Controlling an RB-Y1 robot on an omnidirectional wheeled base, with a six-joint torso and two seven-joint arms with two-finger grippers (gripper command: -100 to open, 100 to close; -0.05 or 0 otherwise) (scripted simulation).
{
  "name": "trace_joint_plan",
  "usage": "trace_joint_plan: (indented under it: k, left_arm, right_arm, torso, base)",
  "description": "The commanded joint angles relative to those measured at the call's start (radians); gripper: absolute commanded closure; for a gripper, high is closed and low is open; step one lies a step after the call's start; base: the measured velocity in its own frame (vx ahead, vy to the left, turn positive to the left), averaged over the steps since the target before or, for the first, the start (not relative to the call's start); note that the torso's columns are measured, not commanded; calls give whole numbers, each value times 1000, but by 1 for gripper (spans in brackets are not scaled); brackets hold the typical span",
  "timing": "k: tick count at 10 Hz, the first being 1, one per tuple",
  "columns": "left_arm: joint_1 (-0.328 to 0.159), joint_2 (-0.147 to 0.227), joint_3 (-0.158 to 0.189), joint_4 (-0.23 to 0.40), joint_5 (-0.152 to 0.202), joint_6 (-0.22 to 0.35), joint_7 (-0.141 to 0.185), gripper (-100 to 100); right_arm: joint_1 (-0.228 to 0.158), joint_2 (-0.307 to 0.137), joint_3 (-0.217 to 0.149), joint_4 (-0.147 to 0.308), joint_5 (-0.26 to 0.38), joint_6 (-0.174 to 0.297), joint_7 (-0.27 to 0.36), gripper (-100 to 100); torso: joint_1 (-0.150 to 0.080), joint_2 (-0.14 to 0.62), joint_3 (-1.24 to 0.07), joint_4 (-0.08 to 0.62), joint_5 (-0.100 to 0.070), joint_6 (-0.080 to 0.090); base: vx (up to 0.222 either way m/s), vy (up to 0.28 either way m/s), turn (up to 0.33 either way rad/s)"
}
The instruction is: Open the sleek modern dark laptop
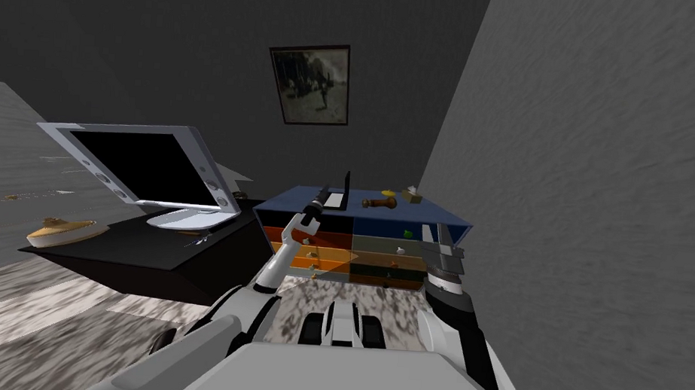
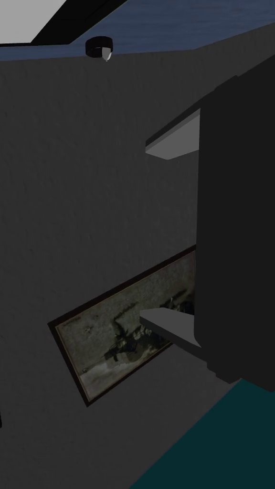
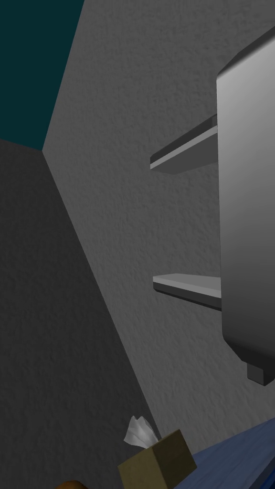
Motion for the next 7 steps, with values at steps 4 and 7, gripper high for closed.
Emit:
trace_joint_plan:
  k: [4,7]
  left_arm:
    - [-156,-22,1,150,-37,101,21,-100]
    - [-215,-28,1,203,-47,132,27,-100]
  right_arm:
    - [0,0,0,0,0,0,0,0]
    - [0,0,0,0,0,0,0,0]
  torso:
    - [0,0,0,0,0,0]
    - [-1,0,0,0,0,0]
  base:
    - [-44,-23,5]
    - [-42,-28,5]
